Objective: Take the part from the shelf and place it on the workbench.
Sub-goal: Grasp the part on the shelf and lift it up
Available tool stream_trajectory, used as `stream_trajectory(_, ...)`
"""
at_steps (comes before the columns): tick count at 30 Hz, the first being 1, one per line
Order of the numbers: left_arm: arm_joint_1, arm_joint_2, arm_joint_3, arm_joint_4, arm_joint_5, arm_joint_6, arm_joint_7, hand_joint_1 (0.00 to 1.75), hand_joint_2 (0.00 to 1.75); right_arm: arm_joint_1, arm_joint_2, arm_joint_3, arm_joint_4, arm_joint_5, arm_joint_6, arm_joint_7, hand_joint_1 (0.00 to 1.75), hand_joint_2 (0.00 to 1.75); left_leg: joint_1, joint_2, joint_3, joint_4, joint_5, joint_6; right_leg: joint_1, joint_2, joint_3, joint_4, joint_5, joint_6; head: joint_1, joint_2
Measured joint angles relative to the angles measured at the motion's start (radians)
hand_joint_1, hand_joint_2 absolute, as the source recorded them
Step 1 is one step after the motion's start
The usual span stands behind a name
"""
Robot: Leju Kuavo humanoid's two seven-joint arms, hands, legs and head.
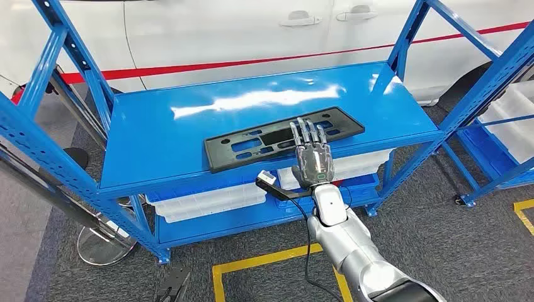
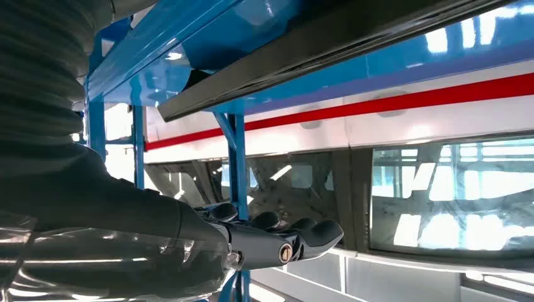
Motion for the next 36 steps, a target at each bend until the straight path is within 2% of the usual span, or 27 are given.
stream_trajectory(3,-0.001,-0.002,0.0,0.0,-0.004,0.0,0.004,0.0,0.0,0.004,0.003,-0.001,-0.001,0.002,0.0,0.003,0.0,1.75,0.002,0.001,0.002,-0.006,0.002,-0.011,0.002,0.0,-0.002,-0.004,0.001,-0.003,0.0,0.0)
stream_trajectory(5,-0.001,-0.004,0.0,0.0,-0.007,-0.001,0.008,0.0,0.0,0.008,0.006,-0.004,-0.007,0.002,0.0,0.007,0.0,1.75,0.002,0.003,-0.001,0.006,-0.01,-0.021,-0.004,-0.001,0.005,-0.015,0.006,-0.013,0.0,0.0)
stream_trajectory(7,-0.003,-0.004,0.0,0.0,-0.009,-0.001,0.011,0.0,0.0,0.011,0.009,-0.007,-0.013,0.002,0.0,0.01,0.0,1.75,0.001,0.008,-0.036,0.087,-0.059,-0.027,-0.01,-0.002,0.014,-0.026,0.01,-0.022,0.0,0.0)
stream_trajectory(9,-0.002,-0.004,0.0,0.0,-0.009,-0.002,0.013,0.0,0.0,0.017,0.01,-0.008,-0.014,0.002,0.0,0.011,0.0,1.75,0.001,0.009,-0.1,0.223,-0.118,-0.031,-0.008,-0.002,0.015,-0.026,0.009,-0.027,0.0,0.0)
stream_trajectory(10,-0.002,-0.004,0.0,0.0,-0.009,-0.002,0.013,0.0,0.0,0.021,0.01,-0.008,-0.014,0.002,0.0,0.011,0.0,1.75,0.001,0.01,-0.123,0.268,-0.129,-0.032,-0.007,-0.002,0.016,-0.026,0.008,-0.028,0.0,0.0)
stream_trajectory(11,-0.001,-0.004,0.0,0.0,-0.009,-0.002,0.014,0.0,0.0,0.024,0.01,-0.009,-0.014,0.002,0.0,0.011,0.0,1.75,0.001,0.01,-0.131,0.278,-0.12,-0.033,-0.006,-0.002,0.017,-0.025,0.006,-0.028,0.0,0.0)
stream_trajectory(12,-0.001,-0.004,0.0,0.0,-0.009,-0.002,0.014,0.0,0.0,0.026,0.011,-0.009,-0.014,0.002,0.0,0.011,0.0,1.75,0.001,0.01,-0.117,0.245,-0.092,-0.032,-0.006,-0.001,0.018,-0.023,0.004,-0.027,0.0,0.0)
stream_trajectory(14,-0.002,-0.004,0.0,0.0,-0.009,-0.002,0.014,0.0,0.0,0.027,0.011,-0.011,-0.016,0.002,0.0,0.011,0.0,1.75,0.0,0.012,-0.054,0.109,-0.021,-0.027,-0.004,0.0,0.021,-0.017,-0.002,-0.022,0.0,0.0)
stream_trajectory(15,-0.004,-0.004,0.0,0.0,-0.009,-0.002,0.014,0.0,0.0,0.027,0.011,-0.012,-0.017,0.002,0.0,0.011,0.0,1.75,-0.001,0.013,-0.027,0.05,-0.001,-0.023,-0.002,0.001,0.02,-0.012,-0.007,-0.017,0.0,0.0)
stream_trajectory(16,-0.004,-0.004,0.0,0.0,-0.009,-0.002,0.014,0.0,0.0,0.027,0.011,-0.013,-0.018,0.002,0.0,0.011,0.0,1.75,-0.002,0.013,-0.01,0.013,0.008,-0.018,0.0,0.001,0.019,-0.009,-0.009,-0.013,0.0,0.0)
stream_trajectory(19,-0.004,-0.005,0.0,0.0,-0.01,-0.006,0.016,0.0,0.0,0.032,0.011,-0.018,-0.023,0.003,0.0,0.014,0.0,1.75,-0.004,0.011,-0.002,-0.006,0.006,-0.001,0.0,0.001,0.017,-0.007,-0.014,0.003,0.0,0.0)
stream_trajectory(21,-0.006,-0.008,0.0,0.0,-0.012,-0.011,0.017,0.0,0.0,0.035,0.011,-0.023,-0.031,0.004,-0.001,0.017,0.0,1.75,-0.002,0.011,0.003,-0.011,0.007,0.011,-0.003,0.001,0.005,0.025,-0.036,0.015,0.0,0.0)
stream_trajectory(22,-0.007,-0.01,0.0,0.0,-0.014,-0.013,0.017,0.0,0.0,0.037,0.01,-0.025,-0.035,0.004,-0.001,0.018,0.0,1.75,0.0,0.011,0.005,-0.013,0.006,0.015,-0.005,0.001,-0.018,0.071,-0.059,0.02,0.0,0.0)
stream_trajectory(24,-0.008,-0.013,0.0,0.0,-0.017,-0.016,0.018,0.0,0.0,0.046,0.008,-0.029,-0.04,0.004,-0.001,0.02,0.0,1.75,0.0,0.011,0.007,-0.014,0.002,0.021,-0.009,0.001,-0.092,0.207,-0.113,0.029,0.0,0.0)
stream_trajectory(25,-0.007,-0.014,0.0,0.0,-0.018,-0.016,0.019,0.0,0.0,0.053,0.006,-0.031,-0.041,0.004,-0.001,0.02,0.0,1.75,0.0,0.01,0.009,-0.013,0.0,0.022,-0.01,0.001,-0.126,0.26,-0.125,0.032,0.0,0.0)
stream_trajectory(26,-0.007,-0.014,0.0,0.0,-0.018,-0.016,0.02,0.0,0.0,0.06,0.005,-0.031,-0.042,0.004,-0.001,0.02,0.0,1.75,0.0,0.009,0.011,-0.013,-0.003,0.022,-0.012,0.001,-0.144,0.281,-0.119,0.033,0.0,0.0)
stream_trajectory(27,-0.006,-0.015,0.0,0.0,-0.018,-0.016,0.021,0.0,0.0,0.066,0.004,-0.032,-0.045,0.004,-0.001,0.02,0.0,1.75,0.0,0.008,0.016,-0.013,-0.006,0.021,-0.012,0.001,-0.141,0.26,-0.091,0.032,0.0,0.0)
stream_trajectory(29,-0.006,-0.016,0.0,0.0,-0.018,-0.017,0.023,0.0,0.0,0.071,0.002,-0.032,-0.051,0.004,-0.001,0.02,0.0,1.75,0.0,0.007,0.03,-0.014,-0.017,0.017,-0.012,0.001,-0.086,0.126,-0.008,0.024,0.0,0.0)
stream_trajectory(30,-0.006,-0.017,0.0,0.0,-0.018,-0.018,0.023,0.0,0.0,0.071,0.001,-0.033,-0.053,0.004,-0.001,0.02,0.0,1.75,-0.001,0.008,0.036,-0.014,-0.022,0.013,-0.009,0.001,-0.055,0.059,0.019,0.019,0.0,0.0)
stream_trajectory(31,-0.007,-0.019,0.0,0.0,-0.018,-0.018,0.024,0.0,0.0,0.071,0.001,-0.034,-0.055,0.004,-0.001,0.02,0.0,1.75,-0.002,0.008,0.04,-0.015,-0.027,0.008,-0.005,0.001,-0.034,0.013,0.032,0.013,0.0,0.0)
stream_trajectory(32,-0.007,-0.02,0.0,0.0,-0.018,-0.018,0.025,0.0,0.0,0.072,0.0,-0.035,-0.056,0.004,-0.001,0.02,0.0,1.75,-0.003,0.008,0.042,-0.017,-0.031,0.003,-0.001,0.001,-0.024,-0.007,0.029,0.007,0.0,0.0)
stream_trajectory(33,-0.008,-0.021,0.0,0.0,-0.018,-0.018,0.025,0.0,0.0,0.073,0.0,-0.036,-0.057,0.004,-0.001,0.019,0.0,1.75,-0.003,0.008,0.045,-0.02,-0.034,-0.003,0.002,0.002,-0.02,-0.01,0.022,0.002,0.0,0.0)
stream_trajectory(35,-0.007,-0.021,0.0,0.0,-0.018,-0.019,0.027,0.0,0.0,0.077,-0.001,-0.039,-0.062,0.002,-0.001,0.018,0.0,1.75,-0.004,0.01,0.054,-0.022,-0.043,-0.015,-0.002,0.003,-0.005,-0.022,0.017,-0.01,0.0,0.0)
stream_trajectory(36,-0.008,-0.022,0.0,0.0,-0.018,-0.019,0.027,0.0,0.0,0.077,-0.001,-0.04,-0.064,0.001,-0.002,0.016,0.0,1.75,-0.004,0.012,0.051,-0.004,-0.053,-0.019,-0.005,0.003,0.007,-0.029,0.014,-0.016,-0.001,0.0)
